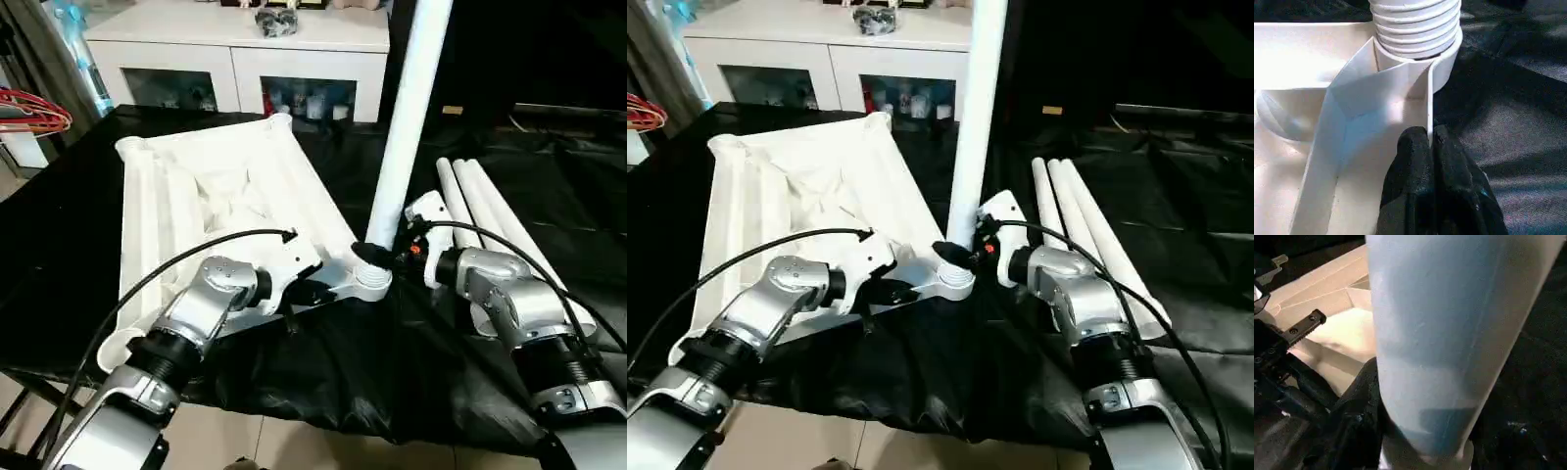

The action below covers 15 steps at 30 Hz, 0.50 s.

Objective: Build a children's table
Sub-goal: Insert table leg to table base

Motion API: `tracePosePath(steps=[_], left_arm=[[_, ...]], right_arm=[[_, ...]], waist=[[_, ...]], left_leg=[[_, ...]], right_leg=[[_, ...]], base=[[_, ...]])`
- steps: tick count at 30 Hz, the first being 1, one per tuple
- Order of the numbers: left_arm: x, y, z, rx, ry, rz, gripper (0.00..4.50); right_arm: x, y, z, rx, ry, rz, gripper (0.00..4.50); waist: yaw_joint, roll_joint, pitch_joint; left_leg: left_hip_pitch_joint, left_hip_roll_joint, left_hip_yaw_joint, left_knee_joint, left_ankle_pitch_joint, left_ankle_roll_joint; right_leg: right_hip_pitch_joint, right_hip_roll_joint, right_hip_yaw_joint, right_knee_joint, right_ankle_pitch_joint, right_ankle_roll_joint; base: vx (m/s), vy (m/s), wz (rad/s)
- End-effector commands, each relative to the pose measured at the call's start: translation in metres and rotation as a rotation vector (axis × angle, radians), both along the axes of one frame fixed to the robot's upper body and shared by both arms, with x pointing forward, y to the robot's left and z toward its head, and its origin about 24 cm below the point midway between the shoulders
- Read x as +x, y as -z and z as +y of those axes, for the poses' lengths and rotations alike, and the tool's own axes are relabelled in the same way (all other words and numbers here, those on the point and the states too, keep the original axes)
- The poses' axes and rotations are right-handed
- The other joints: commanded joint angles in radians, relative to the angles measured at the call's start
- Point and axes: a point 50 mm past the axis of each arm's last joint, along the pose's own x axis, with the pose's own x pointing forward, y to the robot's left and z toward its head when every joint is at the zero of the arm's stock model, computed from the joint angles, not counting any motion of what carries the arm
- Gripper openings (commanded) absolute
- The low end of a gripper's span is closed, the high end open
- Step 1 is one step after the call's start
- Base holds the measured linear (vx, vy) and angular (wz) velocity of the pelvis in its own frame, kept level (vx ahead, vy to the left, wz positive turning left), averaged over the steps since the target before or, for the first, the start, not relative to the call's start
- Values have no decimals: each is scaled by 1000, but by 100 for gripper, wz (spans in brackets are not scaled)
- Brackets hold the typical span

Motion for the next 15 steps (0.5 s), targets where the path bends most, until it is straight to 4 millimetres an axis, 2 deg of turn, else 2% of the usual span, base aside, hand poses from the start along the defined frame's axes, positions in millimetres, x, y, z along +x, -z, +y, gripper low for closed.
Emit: tracePosePath(steps=[1, 4, 6, 8, 10, 15], left_arm=[[3, -7, -8, -75, 1, -33, 0], [4, -8, -8, -78, -9, -37, 0], [5, -8, -8, -81, -14, -39, 0], [5, -8, -8, -83, -18, -41, 0], [5, -8, -8, -84, -22, -41, 0], [6, -8, -8, -89, -34, -45, 0]], right_arm=[[-2, 8, -6, 36, 38, 25, 190], [-6, 12, -11, 65, 55, 26, 190], [-9, 18, -16, 88, 76, 32, 190], [-13, 25, -20, 105, 98, 36, 190], [-16, 28, -21, 121, 111, 39, 190], [-24, 41, -25, 111, 139, 32, 190]], waist=[[-2, -14, -56], [-1, -14, -55], [0, -14, -57], [3, -12, -55], [6, -13, -59], [9, -10, -57]], left_leg=[[13, 37, -20, -74, -296, 22], [15, 38, -19, -74, -301, 25], [12, 39, -21, -77, -289, 29], [15, 39, -19, -76, -298, 32], [11, 39, -20, -79, -276, 38], [13, 40, -19, -81, -282, 40]], right_leg=[[37, -70, 40, -110, -506, -118], [35, -71, 40, -114, -517, -116], [37, -71, 41, -110, -502, -117], [34, -72, 41, -115, -513, -116], [40, -72, 40, -112, -490, -119], [36, -73, 41, -115, -503, -118]], base=[[0, 0, 0], [0, 0, 0], [0, 0, 0], [0, 0, 0], [0, 0, 0], [0, 0, 0]])
